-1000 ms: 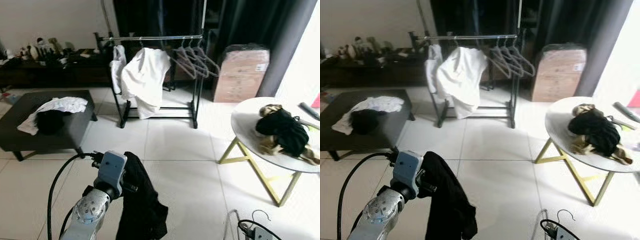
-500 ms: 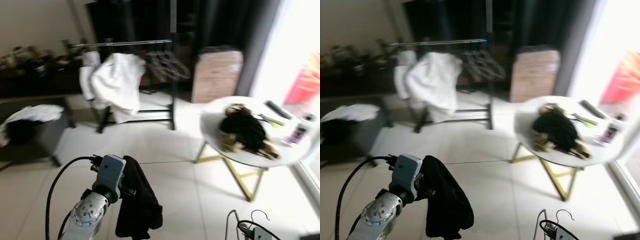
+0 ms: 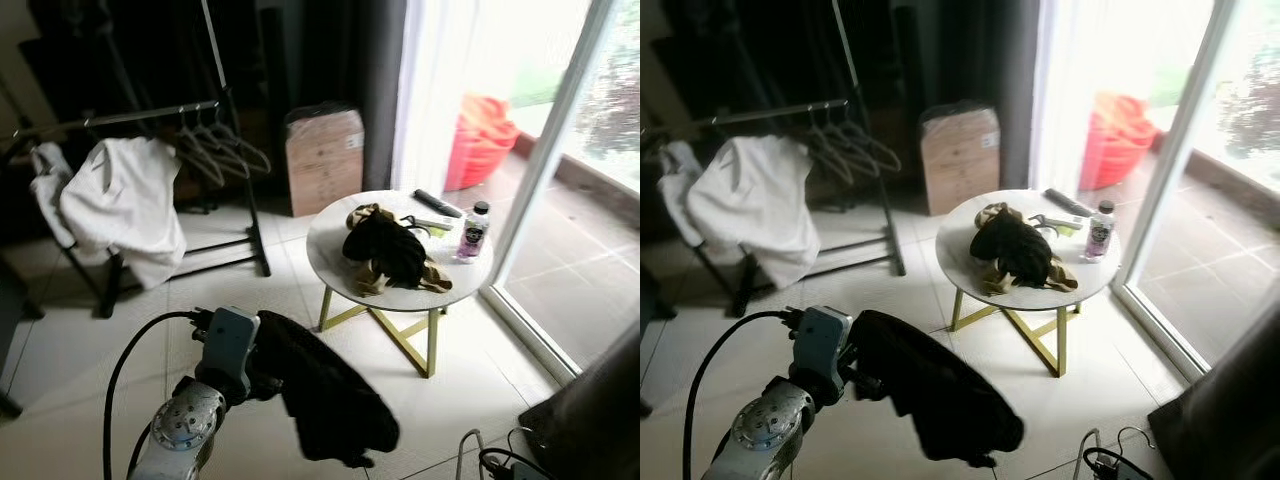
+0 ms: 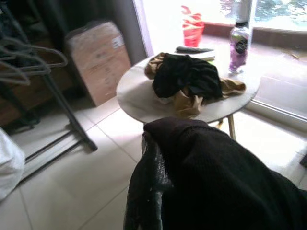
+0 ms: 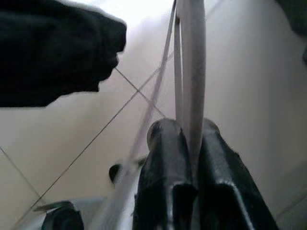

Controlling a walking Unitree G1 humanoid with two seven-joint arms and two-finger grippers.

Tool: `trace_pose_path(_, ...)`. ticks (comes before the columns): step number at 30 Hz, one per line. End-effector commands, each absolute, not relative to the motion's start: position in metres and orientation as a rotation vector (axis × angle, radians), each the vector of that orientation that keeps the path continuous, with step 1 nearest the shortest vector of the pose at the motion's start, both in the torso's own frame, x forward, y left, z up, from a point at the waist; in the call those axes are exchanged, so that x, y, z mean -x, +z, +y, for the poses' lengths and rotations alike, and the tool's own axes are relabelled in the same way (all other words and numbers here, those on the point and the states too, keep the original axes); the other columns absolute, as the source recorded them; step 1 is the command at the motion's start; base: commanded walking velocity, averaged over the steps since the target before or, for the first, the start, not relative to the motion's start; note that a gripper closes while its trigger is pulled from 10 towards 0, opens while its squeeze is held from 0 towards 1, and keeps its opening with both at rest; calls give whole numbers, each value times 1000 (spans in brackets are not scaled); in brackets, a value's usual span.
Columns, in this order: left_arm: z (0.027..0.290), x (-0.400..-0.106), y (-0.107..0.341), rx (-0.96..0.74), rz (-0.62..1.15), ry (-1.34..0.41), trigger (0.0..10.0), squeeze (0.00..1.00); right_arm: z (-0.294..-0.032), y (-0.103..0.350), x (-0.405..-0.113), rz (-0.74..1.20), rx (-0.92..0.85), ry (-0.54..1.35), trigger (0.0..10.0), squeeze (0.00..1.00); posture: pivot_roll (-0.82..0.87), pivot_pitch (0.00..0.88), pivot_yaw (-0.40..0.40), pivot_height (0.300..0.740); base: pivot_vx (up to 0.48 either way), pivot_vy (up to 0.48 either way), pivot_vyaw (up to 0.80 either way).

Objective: Hang hanger

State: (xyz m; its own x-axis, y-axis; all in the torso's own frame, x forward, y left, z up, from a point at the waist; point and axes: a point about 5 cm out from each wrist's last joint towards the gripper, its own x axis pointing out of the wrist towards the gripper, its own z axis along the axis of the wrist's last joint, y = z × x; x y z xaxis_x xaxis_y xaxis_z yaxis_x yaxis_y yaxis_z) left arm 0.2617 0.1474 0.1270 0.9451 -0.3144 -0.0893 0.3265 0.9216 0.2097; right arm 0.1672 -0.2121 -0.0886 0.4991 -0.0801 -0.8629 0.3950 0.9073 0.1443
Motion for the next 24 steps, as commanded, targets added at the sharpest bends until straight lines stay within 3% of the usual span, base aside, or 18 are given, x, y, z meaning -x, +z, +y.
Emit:
trace_pose_path(1, 144, -262, 139, -220, -7, -345, 10000, 0, -214, -95, -152, 1073, -313, -305, 10000, 0, -101, 62, 55, 740, 0, 0, -800)
trace_pose_path(8, 143, -261, 139, -221, -6, -353, 10000, 0, -229, -75, -186, 877, -203, -299, 10000, 0, -99, 61, 61, 740, 0, 0, -229)
trace_pose_path(13, 142, -260, 139, -218, -5, -366, 10000, 0, -256, -23, -247, 475, -405, -378, 10000, 0, -98, 61, 61, 740, 0, 0, 0)
trace_pose_path(17, 141, -259, 138, -218, -4, -373, 10000, 0, -280, 22, -280, 167, -558, -463, 10000, 0, -96, 61, 61, 740, 0, 0, 0)
trace_pose_path(20, 140, -259, 139, -219, -4, -375, 10000, 0, -287, 32, -285, 105, -565, -490, 10000, 0, -98, 63, 61, 740, 0, 0, 0)
trace_pose_path(21, 140, -259, 139, -221, -6, -378, 10000, 0, -292, 37, -285, 155, -337, -492, 10000, 0, -98, 65, 60, 740, 0, 0, 0)
trace_pose_path(24, 139, -258, 139, -223, -9, -382, 10000, 0, -291, 36, -283, 248, 27, -448, 10000, 0, -103, 69, 59, 740, 0, 0, 0)
